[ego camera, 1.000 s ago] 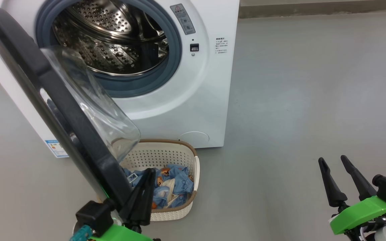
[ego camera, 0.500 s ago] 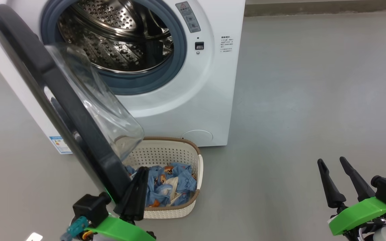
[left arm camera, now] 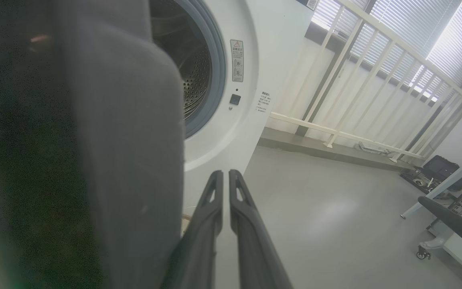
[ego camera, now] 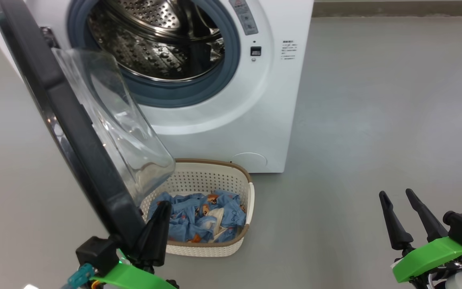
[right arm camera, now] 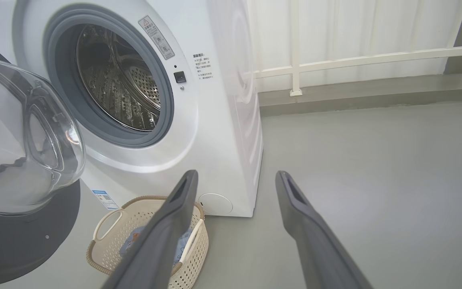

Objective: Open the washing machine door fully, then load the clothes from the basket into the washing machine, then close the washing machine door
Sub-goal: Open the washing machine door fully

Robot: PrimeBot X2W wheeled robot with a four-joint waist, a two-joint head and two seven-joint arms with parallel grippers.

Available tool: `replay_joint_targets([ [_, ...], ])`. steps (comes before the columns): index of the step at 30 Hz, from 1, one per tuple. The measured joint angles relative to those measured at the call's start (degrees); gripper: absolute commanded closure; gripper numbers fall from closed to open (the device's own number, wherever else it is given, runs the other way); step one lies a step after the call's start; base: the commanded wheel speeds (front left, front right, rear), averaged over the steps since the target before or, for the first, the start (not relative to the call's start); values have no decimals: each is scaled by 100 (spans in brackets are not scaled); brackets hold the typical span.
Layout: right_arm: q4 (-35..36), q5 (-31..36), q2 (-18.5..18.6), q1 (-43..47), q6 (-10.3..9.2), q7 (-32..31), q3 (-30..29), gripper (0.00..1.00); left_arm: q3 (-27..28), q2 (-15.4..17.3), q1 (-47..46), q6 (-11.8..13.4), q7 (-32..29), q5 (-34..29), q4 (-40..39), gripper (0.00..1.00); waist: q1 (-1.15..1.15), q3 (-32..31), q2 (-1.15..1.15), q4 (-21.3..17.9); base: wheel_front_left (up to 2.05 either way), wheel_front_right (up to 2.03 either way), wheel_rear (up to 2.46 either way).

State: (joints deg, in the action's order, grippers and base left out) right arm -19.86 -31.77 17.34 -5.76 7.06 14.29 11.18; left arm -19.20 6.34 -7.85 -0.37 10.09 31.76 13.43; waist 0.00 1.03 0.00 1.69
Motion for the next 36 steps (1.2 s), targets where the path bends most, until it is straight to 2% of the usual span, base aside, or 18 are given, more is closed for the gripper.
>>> replay_joint_targets([
  [14, -48, 0, -66, 0, 0, 0, -15, 0, 324, 364, 355, 356, -102, 65, -550, 100, 0, -19, 0, 550, 0, 0, 0],
  [24, -82, -26, -66, 1, 0, 0, -3, 0, 677, 631, 437, 642, -289, 158, -621, 100, 0, -71, 0, 941, 0, 0, 0],
  [36, -89, -44, -81, -14, 0, 0, -12, 0, 929, 1069, 247, 776, -567, 179, -346, 100, 0, 81, 0, 1331, 0, 0, 0],
])
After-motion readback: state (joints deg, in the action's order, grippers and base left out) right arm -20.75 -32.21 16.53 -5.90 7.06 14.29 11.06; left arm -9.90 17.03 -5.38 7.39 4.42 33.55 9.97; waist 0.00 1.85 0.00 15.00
